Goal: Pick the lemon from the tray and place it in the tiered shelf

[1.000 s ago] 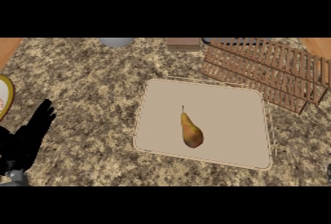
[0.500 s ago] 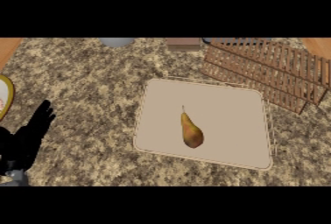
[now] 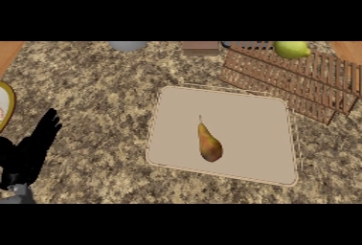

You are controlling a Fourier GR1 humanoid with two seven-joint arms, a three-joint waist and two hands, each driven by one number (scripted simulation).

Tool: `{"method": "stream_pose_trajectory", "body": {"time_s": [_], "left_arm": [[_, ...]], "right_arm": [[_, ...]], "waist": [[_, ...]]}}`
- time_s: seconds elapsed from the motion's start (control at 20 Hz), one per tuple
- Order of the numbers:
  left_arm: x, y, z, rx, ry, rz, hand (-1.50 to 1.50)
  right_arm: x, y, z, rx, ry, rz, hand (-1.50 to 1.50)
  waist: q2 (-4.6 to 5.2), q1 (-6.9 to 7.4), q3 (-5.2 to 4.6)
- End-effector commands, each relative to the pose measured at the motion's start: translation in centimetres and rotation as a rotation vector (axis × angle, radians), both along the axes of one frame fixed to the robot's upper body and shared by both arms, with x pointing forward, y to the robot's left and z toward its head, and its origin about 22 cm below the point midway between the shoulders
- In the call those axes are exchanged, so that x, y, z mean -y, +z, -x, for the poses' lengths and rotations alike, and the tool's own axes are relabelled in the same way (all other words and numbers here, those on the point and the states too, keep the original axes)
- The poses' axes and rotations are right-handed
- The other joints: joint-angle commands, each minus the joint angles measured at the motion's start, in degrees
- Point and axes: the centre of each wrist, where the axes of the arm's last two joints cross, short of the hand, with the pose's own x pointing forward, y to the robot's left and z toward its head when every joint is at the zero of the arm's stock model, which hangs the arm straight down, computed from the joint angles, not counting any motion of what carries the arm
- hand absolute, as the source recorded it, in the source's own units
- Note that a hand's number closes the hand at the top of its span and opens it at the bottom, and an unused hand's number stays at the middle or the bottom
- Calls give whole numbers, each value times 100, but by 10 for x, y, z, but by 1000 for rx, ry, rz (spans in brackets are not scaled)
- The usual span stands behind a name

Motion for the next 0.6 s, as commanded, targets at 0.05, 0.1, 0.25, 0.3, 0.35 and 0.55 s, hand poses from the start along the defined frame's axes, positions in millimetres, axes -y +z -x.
{"method": "stream_pose_trajectory", "body": {"time_s": [0.05,0.1,0.25,0.3,0.35,0.55], "left_arm": [[-4,6,2,-7,-9,-2,0],[-6,12,-1,-4,6,-14,0],[2,9,2,9,-18,-7,0],[-9,12,1,-9,3,11,0],[6,7,1,4,-7,4,0],[-5,12,18,-3,-1,-3,0]], "right_arm": [[21,-15,-2,75,41,-50,-150],[16,-22,-3,73,36,-63,-150],[25,0,-11,128,49,-131,-150],[17,12,-2,148,67,-192,-150],[19,-2,0,155,71,-211,-150],[37,12,10,202,97,-376,-150]], "waist": [[-4,-3,1],[-7,-6,1],[0,31,1],[-16,-4,0],[-17,-21,1],[-37,-10,5]]}}
